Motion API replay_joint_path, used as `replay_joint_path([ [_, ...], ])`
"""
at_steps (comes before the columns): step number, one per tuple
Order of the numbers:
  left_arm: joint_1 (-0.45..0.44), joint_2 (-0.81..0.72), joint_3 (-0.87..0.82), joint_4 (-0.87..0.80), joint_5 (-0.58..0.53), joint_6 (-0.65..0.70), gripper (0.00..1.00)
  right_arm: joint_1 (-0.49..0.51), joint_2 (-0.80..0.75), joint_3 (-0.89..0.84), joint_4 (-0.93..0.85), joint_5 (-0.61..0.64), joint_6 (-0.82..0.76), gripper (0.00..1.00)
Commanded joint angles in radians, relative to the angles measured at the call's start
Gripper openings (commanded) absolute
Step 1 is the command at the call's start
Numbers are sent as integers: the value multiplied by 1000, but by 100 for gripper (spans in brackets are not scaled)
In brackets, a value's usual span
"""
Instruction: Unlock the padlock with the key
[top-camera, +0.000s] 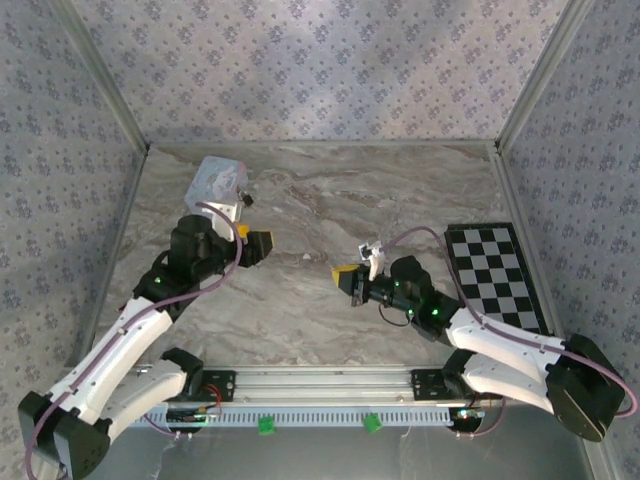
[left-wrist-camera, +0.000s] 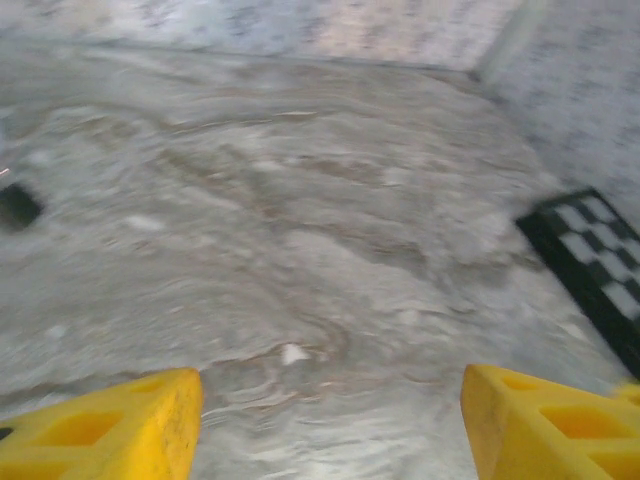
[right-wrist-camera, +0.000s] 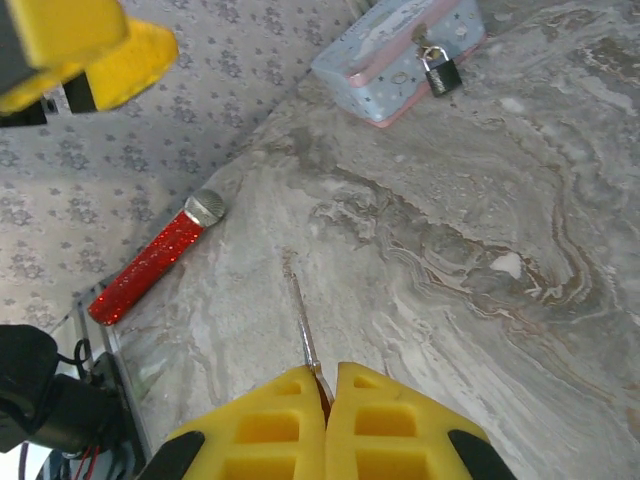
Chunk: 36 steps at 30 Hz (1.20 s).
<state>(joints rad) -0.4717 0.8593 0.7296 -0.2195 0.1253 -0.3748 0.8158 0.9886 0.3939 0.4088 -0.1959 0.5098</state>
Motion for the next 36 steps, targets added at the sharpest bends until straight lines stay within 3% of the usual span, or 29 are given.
replay_joint_path([
  [1, 26, 11, -14, 37, -167, -93, 69, 6, 2, 46, -65, 56, 19, 0],
  [5, 66, 104, 3, 29, -270, -170, 71, 13, -1, 45, -69, 75, 21, 0],
  [11, 136, 345, 49, 169, -166, -227, 68, 22, -37, 15, -78, 102, 23, 0],
  [17, 152, 632, 222, 168, -169, -230, 65, 15, -113, -37, -105, 115, 19, 0],
  [30, 163, 1047, 536, 98, -400, -310, 63, -34, -260, -118, -152, 74, 15, 0],
  [36, 178, 1131, 549, 184, -447, -351, 58, -71, -277, -133, -143, 22, 9, 0],
])
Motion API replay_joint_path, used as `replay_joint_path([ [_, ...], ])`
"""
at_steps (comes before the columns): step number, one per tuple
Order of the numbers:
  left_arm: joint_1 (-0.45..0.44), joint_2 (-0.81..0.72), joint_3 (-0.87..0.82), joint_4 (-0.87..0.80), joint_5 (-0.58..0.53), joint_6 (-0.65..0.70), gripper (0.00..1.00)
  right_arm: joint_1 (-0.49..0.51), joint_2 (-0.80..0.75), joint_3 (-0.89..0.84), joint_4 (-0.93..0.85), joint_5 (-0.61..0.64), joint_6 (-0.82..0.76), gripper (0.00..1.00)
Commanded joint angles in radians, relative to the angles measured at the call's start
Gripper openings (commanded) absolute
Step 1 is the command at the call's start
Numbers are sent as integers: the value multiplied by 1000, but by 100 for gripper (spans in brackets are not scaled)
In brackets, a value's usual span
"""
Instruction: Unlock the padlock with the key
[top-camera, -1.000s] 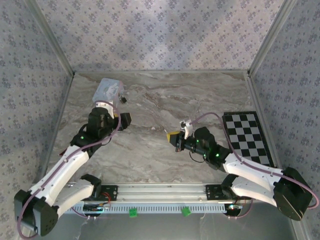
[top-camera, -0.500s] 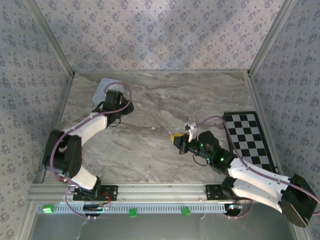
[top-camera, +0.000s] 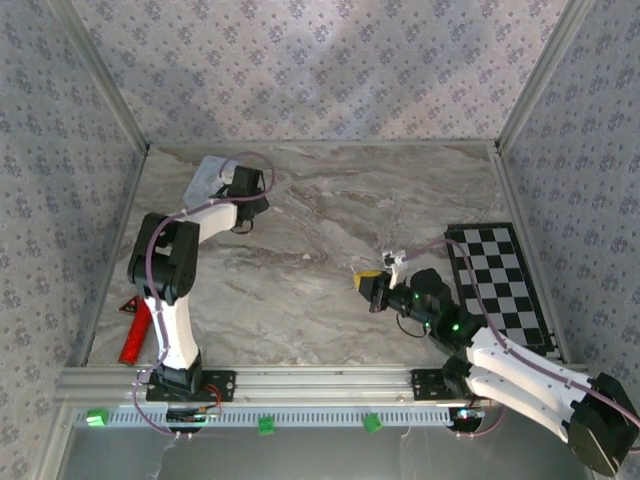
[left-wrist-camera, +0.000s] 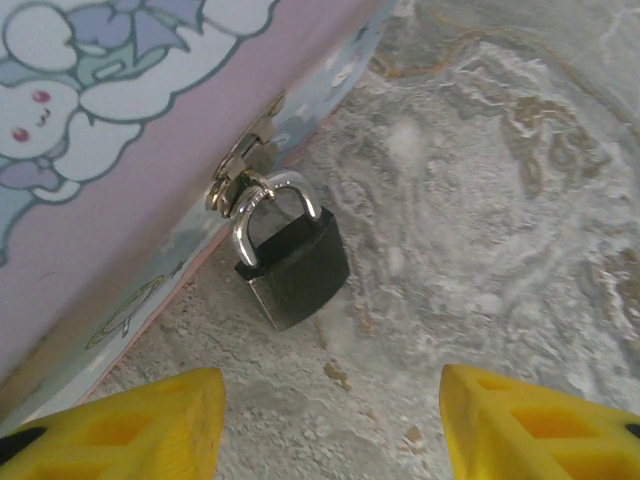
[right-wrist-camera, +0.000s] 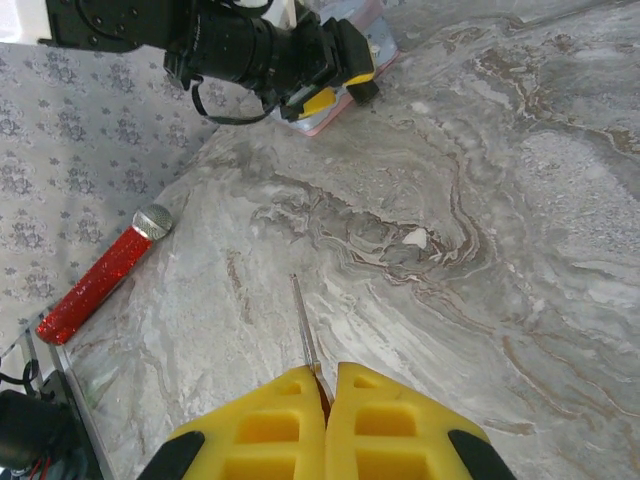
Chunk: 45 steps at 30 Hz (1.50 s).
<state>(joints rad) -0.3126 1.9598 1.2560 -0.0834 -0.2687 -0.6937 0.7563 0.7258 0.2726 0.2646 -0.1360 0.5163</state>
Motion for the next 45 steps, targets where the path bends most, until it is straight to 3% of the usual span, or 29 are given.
replay_joint_path([
  [1, 26, 43, 31, 51, -47, -39, 57, -16, -16, -12, -1, -42, -2, 0],
  [16, 108, 104, -79, 380, 55, -111, 52, -89, -26, -49, 4, -96, 10, 0],
  [24, 123, 147, -80, 427, 50, -154, 49, -98, -43, -50, -13, -106, 16, 0],
  [36, 150, 155, -125, 473, 110, -218, 15, -117, -50, -14, -101, -104, 22, 0],
  [40, 151, 140, -127, 438, 221, -200, 4, -117, -42, -17, -97, -86, 54, 0],
  [45, 129, 66, -173, 384, 325, -113, 0, -115, -21, -17, -100, -64, 104, 0],
])
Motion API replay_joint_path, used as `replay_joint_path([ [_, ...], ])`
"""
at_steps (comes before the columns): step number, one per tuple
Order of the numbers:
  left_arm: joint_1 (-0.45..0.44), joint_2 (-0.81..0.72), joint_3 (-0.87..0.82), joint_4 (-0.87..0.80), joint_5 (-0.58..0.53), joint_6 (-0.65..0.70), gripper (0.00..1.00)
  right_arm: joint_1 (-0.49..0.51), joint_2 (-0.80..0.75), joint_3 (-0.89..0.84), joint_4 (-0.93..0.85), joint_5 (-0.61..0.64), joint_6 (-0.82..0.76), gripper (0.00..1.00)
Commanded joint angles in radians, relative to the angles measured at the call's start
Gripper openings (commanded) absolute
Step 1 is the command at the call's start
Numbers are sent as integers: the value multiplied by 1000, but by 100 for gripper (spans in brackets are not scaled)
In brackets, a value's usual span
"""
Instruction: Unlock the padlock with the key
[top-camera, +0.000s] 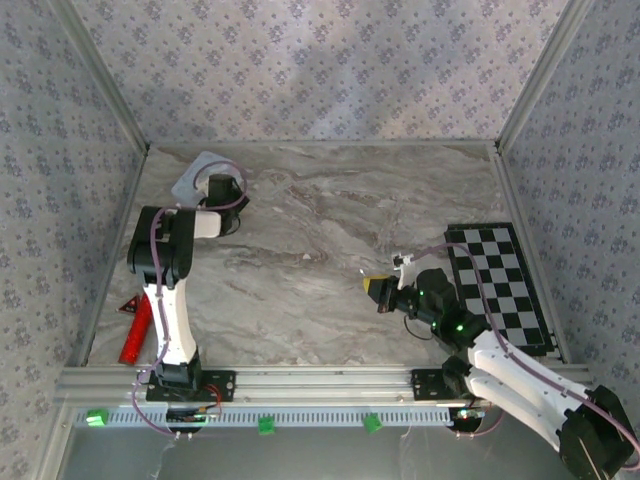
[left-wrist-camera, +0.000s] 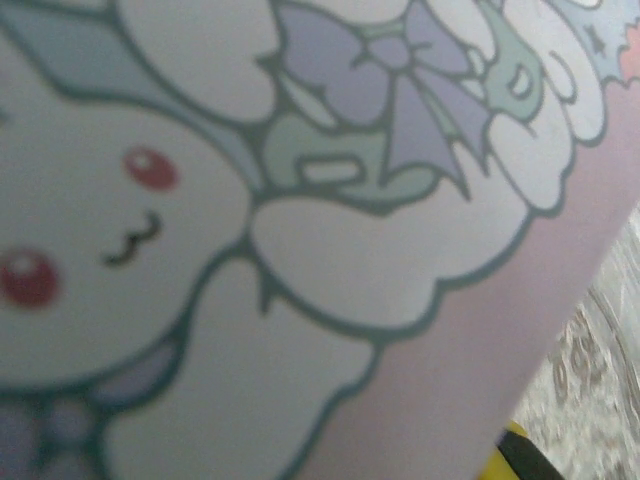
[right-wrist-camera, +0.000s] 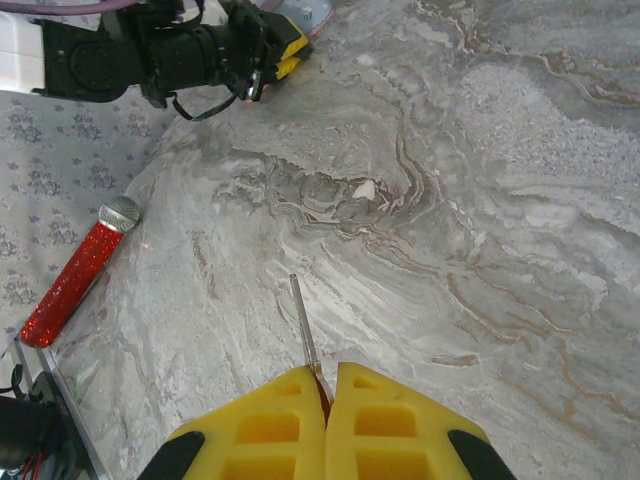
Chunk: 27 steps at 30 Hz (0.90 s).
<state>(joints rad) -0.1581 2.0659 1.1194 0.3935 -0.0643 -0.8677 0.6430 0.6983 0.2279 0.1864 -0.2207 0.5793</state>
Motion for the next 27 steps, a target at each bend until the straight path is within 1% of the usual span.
replay_joint_path([
  [1, -32, -60, -45, -112, 142, 82, 0, -1, 11, 30, -26, 24, 63, 0],
  [9, -114, -215, -135, -218, 319, 201, 0, 23, 70, 34, -50, 72, 115, 0],
  [15, -273, -282, -149, -306, 388, 295, 0, 53, 129, 51, -38, 102, 163, 0],
  [20, -405, -304, -152, -393, 409, 296, 0, 83, 176, 42, 12, 120, 217, 0],
  [24, -489, -345, -202, -385, 422, 291, 0, 106, 203, 28, 43, 146, 254, 0],
  [27, -535, -372, -225, -392, 397, 308, 1, 120, 221, 28, 53, 166, 261, 0],
])
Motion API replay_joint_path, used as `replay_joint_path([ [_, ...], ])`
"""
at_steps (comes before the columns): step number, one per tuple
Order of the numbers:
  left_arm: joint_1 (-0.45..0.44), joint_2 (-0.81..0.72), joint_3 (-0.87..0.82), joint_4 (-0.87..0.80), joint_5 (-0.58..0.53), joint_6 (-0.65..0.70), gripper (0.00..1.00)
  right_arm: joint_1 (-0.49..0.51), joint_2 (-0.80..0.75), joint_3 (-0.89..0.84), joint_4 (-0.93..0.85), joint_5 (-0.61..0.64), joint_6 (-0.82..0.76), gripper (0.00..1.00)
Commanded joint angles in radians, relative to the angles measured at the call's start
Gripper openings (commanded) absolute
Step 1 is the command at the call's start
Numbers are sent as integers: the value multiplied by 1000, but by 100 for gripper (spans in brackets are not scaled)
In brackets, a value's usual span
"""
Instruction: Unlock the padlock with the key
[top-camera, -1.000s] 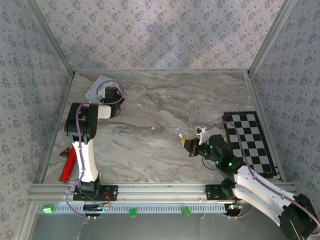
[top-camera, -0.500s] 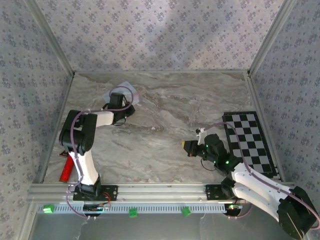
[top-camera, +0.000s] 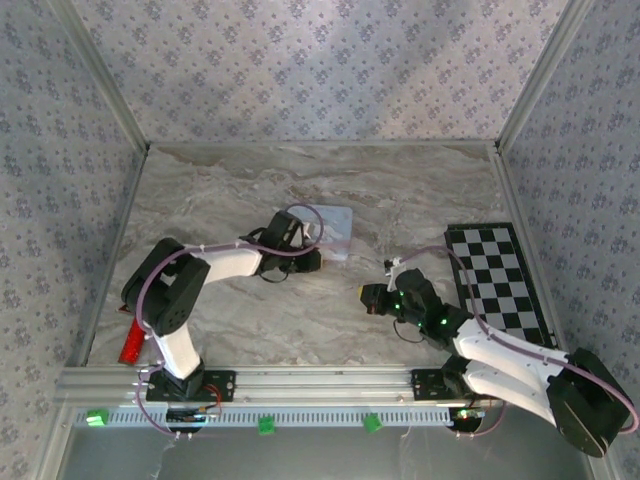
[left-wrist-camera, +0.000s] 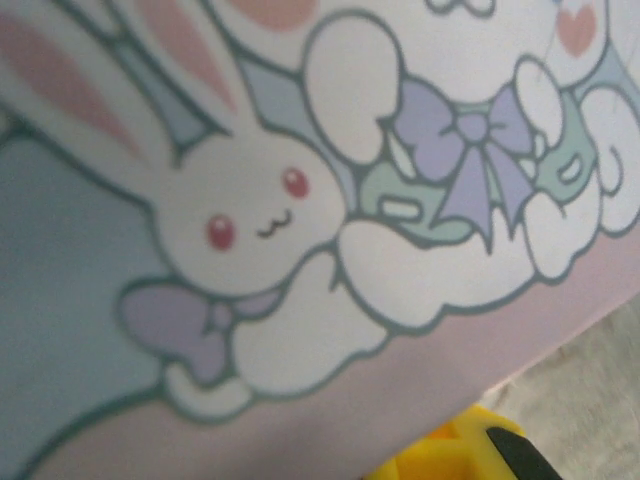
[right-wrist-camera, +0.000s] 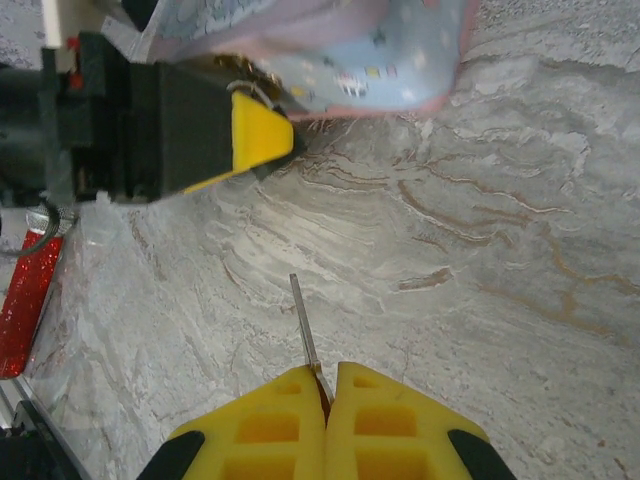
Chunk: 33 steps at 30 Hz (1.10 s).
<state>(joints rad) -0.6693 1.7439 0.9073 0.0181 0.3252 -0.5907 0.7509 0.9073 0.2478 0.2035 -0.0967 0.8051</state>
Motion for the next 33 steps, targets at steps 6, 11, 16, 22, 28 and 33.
replay_joint_path([
  [6, -41, -88, -89, 82, 11, 37, 12, 21, 25, 23, 34, 54, 32, 0],
  [11, -41, -85, -135, 155, 25, 73, 25, 22, 24, 31, 25, 54, 30, 0],
  [16, -38, -125, -268, 324, -10, 78, 35, 24, 18, 24, 22, 60, 36, 0],
  [22, -35, -176, -452, 653, -62, 26, 40, 27, 24, 29, 25, 60, 36, 0],
  [28, -17, -83, -473, 818, 2, 9, 45, 31, 31, 37, 33, 58, 35, 0],
  [33, 18, 19, -452, 940, 52, -23, 46, 40, 26, 32, 33, 67, 38, 0],
])
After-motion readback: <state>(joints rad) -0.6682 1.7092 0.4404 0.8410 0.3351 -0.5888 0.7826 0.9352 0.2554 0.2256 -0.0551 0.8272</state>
